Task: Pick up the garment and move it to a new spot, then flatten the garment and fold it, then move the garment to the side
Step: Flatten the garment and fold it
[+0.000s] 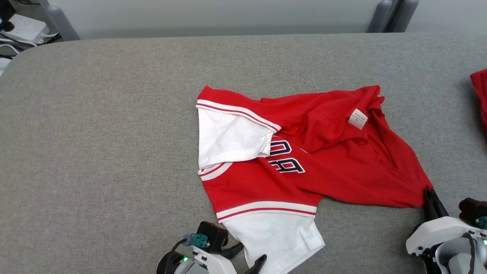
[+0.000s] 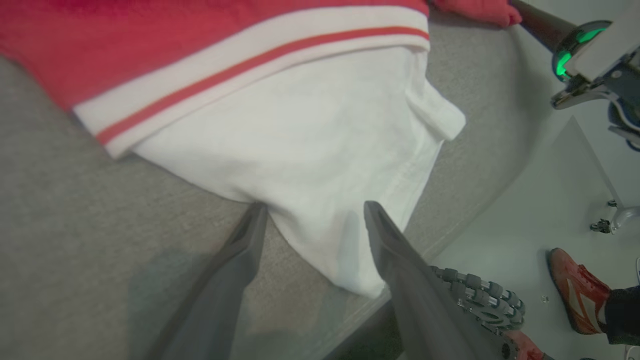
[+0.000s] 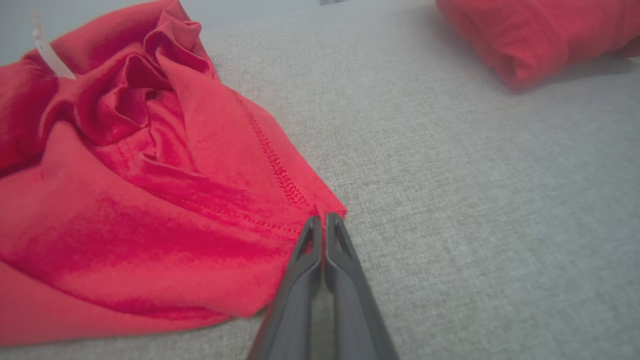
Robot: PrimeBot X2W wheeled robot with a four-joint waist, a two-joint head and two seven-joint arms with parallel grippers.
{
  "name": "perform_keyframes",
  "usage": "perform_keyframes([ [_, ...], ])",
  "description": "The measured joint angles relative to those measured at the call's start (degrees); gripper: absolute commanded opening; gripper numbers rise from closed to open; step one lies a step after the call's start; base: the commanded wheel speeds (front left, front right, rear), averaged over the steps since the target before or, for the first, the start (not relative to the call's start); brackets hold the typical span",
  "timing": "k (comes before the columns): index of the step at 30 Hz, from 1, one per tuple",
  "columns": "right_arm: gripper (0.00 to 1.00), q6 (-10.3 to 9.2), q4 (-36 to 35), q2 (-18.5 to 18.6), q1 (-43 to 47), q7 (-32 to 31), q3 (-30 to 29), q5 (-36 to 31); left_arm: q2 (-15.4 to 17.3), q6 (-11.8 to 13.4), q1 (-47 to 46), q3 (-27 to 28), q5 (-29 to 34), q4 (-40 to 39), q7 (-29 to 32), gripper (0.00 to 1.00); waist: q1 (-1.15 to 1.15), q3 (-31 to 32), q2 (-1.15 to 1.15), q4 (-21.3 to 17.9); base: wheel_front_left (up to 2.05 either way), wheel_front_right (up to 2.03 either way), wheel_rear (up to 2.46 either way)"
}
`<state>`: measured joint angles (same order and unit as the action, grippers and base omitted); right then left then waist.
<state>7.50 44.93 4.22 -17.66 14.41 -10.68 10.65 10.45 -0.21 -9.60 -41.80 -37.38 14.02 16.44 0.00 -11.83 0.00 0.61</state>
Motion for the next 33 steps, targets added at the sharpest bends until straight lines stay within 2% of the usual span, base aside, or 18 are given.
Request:
perform_keyframes([
  [1, 0.00, 0.00, -0.04, 0.02, -0.13, 0.00, 0.07, 0.00, -0.12, 0.30, -0.01, 0.01, 0.13, 0.02, -0.41, 0.47, 0.00, -0.15, 0.00, -0.12, 0.00, 0.00, 0.00],
  [2, 0.00, 0.00, -0.05, 0.04, -0.29, 0.00, 0.11, 0.00, -0.16, 0.30, -0.02, 0.05, 0.26, 0.07, -0.66, 0.00, 0.00, -0.28, 0.00, -0.23, 0.00, 0.00, 0.00],
  [5, 0.00, 0.00, -0.18, 0.30, -0.53, 0.00, 0.14, 0.01, -0.11, 0.97, -0.10, 0.46, 1.25, 0.48, -2.70, 0.00, 0.00, -0.51, 0.00, -0.37, 0.00, 0.00, 0.00],
  [8, 0.00, 0.00, -0.20, 0.49, -0.53, 0.00, 0.12, 0.09, 0.37, 2.69, -0.41, 1.51, 3.89, 0.57, -6.61, 0.00, 0.00, -0.45, 0.00, -0.29, 0.00, 0.00, 0.00],
  [13, 0.00, 0.00, -1.36, 0.58, -0.51, -0.01, 0.04, 0.08, 3.32, 5.19, -2.85, 4.07, 7.42, -0.35, -11.71, 0.00, 0.00, -0.04, 0.00, 0.01, 0.00, 0.00, 0.00],
  [18, 0.00, 0.00, -3.44, 0.57, -0.50, -0.01, 0.02, 0.08, 5.08, 5.34, -4.93, 6.32, 8.05, -3.71, -14.51, 0.00, 0.00, 0.28, 0.00, 0.38, 0.00, 0.00, 0.00],
  [22, 0.00, 0.00, -5.22, 0.52, -0.50, -0.01, 0.03, 0.08, 5.30, 5.34, -7.50, 7.92, 8.17, -6.04, -17.01, 0.00, 0.00, 0.28, 0.00, 0.53, 0.00, 0.00, 0.00],
  [23, 0.00, 0.00, -5.28, 0.49, -0.50, -0.01, 0.04, 0.07, 5.23, 5.21, -8.33, 8.00, 8.20, -5.78, -17.30, 0.00, 0.00, 0.21, 0.00, 0.56, 0.00, 0.00, 0.00],
  [26, 0.00, 0.00, -5.25, 0.36, -0.50, -0.01, 0.40, 0.05, 3.78, 2.68, -11.15, 7.54, 7.12, -0.85, -17.55, 0.00, 0.00, -0.17, 0.00, 0.75, 0.00, 0.00, 0.00],
  [30, 0.00, 0.00, -4.82, -0.07, -0.65, -0.01, 1.82, -0.02, 0.26, -0.75, -16.19, 6.34, 6.54, 10.99, -17.89, 0.00, 0.00, -0.69, 0.00, 0.44, 0.00, 0.00, 0.00],
  [32, 0.00, 0.00, -4.49, -0.21, -0.98, -0.01, 2.45, -0.03, -1.13, -1.85, -19.07, 5.84, 6.71, 16.48, -19.97, 0.00, 0.00, -0.92, 0.00, -0.14, 0.00, 0.00, 0.00],
  [33, 0.00, 0.00, -4.26, -0.21, -1.30, -0.01, 2.78, -0.03, -1.76, -2.34, -20.40, 5.86, 6.71, 19.01, -20.95, 0.18, 0.00, -1.01, 0.00, -0.47, 0.00, 0.00, 0.00],
])
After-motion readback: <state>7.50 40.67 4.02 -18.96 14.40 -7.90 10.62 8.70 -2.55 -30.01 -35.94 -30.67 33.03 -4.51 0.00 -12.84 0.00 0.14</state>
